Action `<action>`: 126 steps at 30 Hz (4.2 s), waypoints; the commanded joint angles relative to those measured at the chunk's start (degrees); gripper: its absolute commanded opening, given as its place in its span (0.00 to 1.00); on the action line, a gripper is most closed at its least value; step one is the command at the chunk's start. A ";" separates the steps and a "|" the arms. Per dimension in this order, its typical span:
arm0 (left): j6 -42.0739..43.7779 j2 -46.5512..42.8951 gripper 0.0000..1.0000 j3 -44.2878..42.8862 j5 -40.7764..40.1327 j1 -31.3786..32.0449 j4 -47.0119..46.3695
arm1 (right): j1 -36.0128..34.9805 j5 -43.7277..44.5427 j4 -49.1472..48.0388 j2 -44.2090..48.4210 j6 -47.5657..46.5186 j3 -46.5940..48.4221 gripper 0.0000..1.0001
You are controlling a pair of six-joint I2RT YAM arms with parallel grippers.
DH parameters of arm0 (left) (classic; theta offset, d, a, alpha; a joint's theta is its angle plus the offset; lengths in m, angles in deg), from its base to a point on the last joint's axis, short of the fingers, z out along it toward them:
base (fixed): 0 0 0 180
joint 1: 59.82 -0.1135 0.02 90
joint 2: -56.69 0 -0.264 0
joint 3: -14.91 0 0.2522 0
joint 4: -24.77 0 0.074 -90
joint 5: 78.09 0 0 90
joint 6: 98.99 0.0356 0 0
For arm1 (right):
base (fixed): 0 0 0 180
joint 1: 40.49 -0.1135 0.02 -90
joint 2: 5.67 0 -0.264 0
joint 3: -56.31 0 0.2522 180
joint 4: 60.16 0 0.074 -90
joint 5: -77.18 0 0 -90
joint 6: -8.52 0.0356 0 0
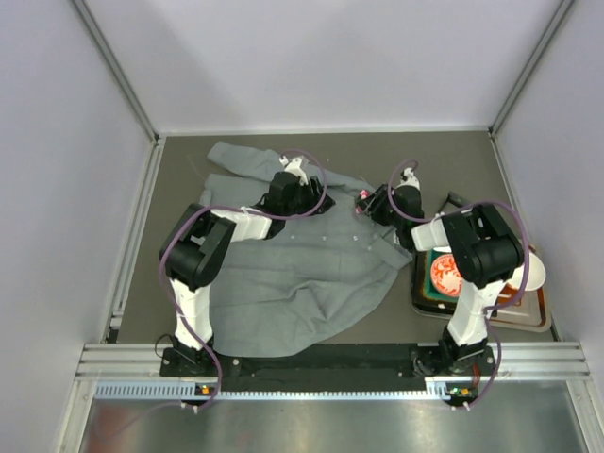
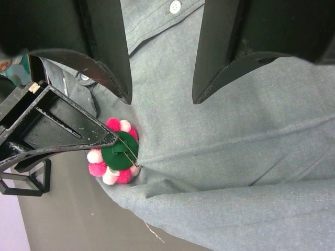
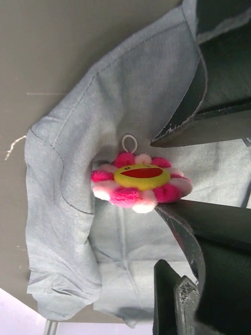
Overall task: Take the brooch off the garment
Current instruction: Pick up the brooch from the flattened clothing, then place the brooch on the flattened clothing.
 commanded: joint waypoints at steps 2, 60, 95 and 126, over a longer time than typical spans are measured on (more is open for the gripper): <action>0.19 0.85 0.54 -2.30 0.93 0.59 -3.38 | 0.73 -1.87 -2.51 1.33 -0.34 -0.42 0.43; -0.86 6.21 0.54 -7.75 7.17 1.73 -1.36 | 5.21 -11.10 4.26 -1.57 -7.81 7.23 0.34; 1.60 9.29 0.55 -24.72 1.29 1.47 6.72 | 4.77 -11.10 8.48 -0.96 -11.68 13.20 0.43; -0.42 11.22 0.52 -16.71 8.49 0.24 -0.48 | 3.28 -15.31 8.13 0.63 -15.46 12.42 0.37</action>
